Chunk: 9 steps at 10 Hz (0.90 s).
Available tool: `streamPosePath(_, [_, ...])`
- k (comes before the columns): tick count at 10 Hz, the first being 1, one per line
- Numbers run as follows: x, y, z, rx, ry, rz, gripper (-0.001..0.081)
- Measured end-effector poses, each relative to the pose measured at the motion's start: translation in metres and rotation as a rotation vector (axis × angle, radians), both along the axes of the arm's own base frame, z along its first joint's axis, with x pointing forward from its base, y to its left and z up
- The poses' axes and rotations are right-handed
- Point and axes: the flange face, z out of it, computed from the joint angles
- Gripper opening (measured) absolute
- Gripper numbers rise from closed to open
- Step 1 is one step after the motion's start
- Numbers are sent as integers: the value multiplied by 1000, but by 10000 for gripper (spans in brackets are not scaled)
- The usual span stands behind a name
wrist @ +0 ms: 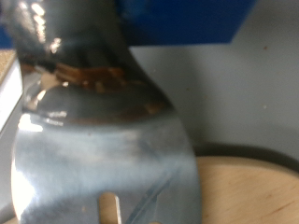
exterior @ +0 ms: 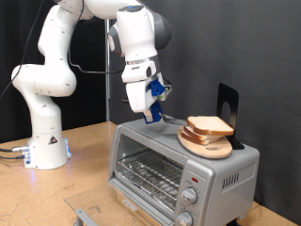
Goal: Make a piece of toast with the oven
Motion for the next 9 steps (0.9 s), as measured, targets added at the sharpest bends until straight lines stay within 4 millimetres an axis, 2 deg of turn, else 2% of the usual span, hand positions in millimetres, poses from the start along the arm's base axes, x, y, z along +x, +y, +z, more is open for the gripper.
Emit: streamPosePath(9, [42,21,-10,-44,7,-26,485])
